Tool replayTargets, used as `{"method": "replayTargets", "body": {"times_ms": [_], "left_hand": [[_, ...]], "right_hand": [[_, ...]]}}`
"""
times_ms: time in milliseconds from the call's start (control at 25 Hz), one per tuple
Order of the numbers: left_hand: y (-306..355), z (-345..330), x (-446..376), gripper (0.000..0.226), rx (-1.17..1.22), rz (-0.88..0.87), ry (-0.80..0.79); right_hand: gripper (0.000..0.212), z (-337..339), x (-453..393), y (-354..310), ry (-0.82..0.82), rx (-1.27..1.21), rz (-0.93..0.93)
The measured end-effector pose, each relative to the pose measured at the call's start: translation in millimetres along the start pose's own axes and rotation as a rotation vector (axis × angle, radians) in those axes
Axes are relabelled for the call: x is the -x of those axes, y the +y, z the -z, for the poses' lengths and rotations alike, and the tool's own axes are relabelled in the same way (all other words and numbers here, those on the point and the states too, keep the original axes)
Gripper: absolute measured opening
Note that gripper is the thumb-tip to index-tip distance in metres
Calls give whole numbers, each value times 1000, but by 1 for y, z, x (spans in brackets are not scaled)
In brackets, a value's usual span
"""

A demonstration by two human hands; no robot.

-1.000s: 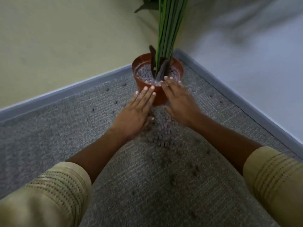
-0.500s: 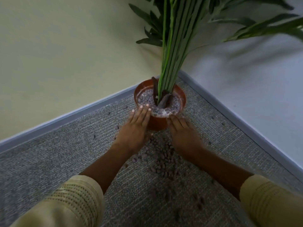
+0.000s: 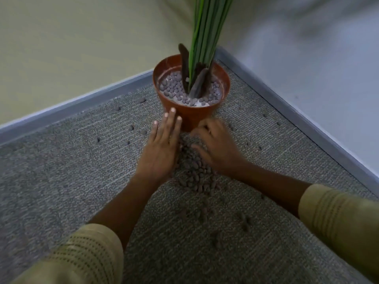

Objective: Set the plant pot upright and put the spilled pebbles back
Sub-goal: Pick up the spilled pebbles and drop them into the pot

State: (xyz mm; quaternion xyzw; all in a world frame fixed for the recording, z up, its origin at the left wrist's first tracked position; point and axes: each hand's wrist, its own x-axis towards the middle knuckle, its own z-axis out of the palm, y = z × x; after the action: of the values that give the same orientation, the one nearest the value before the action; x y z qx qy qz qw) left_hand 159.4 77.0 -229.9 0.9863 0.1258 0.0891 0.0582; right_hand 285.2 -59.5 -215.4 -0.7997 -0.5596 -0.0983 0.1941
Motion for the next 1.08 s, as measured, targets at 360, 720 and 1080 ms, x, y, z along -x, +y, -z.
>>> {"method": "replayTargets", "body": {"times_ms": [360, 720, 1080], "left_hand": [[-20, -16, 48, 50, 109, 180, -430], [7, 3, 63, 40, 13, 54, -526], [11, 8, 60, 36, 46, 84, -546]], "right_hand": [[23, -34, 3, -2, -588, -224, -85], [13, -10, 5, -7, -657, -223, -418], [18, -10, 15, -3, -564, -657, -708]]}}
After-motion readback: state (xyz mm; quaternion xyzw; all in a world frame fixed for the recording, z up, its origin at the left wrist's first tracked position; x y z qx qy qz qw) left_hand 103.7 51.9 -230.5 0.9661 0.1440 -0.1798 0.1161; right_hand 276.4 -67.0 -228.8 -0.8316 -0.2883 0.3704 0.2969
